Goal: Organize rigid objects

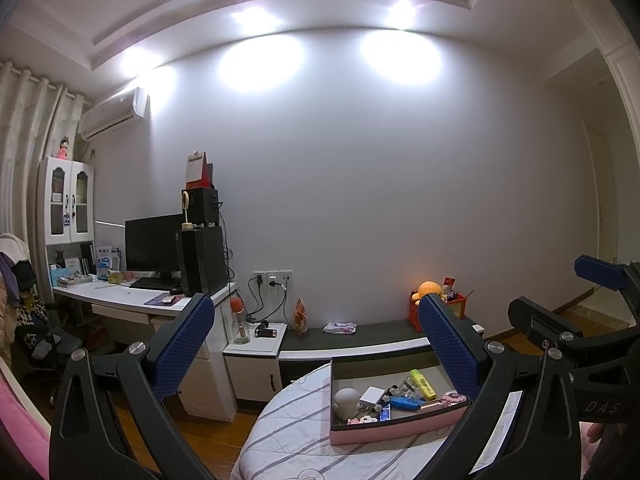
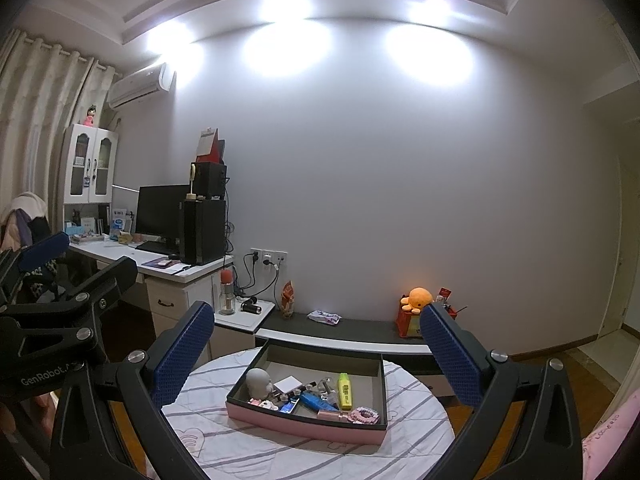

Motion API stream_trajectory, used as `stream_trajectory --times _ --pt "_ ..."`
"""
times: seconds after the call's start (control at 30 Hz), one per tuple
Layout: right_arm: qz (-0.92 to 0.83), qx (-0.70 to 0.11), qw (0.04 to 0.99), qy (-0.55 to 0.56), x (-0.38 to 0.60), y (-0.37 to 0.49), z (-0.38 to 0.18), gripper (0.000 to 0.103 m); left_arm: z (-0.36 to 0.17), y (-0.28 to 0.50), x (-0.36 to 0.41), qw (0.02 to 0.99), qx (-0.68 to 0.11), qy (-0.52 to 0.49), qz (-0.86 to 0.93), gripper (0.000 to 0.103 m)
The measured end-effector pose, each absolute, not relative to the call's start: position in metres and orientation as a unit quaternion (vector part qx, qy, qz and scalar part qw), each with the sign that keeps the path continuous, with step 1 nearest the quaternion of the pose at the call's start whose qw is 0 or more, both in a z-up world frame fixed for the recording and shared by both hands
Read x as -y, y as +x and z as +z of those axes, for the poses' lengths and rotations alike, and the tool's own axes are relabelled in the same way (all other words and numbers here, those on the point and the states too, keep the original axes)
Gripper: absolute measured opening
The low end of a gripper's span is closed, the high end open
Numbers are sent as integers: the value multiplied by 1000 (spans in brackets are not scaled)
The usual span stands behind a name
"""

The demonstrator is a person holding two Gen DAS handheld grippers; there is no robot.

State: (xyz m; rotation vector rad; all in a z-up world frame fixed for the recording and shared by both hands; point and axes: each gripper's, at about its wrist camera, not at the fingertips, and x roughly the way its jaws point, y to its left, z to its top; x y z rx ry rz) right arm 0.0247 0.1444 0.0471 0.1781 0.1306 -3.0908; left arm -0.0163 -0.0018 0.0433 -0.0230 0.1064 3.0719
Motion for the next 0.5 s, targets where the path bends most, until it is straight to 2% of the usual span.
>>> stream_trajectory --times 0.5 --pt "-997 -41 19 58 -143 21 45 103 43 -19 1 39 -36 -3 999 103"
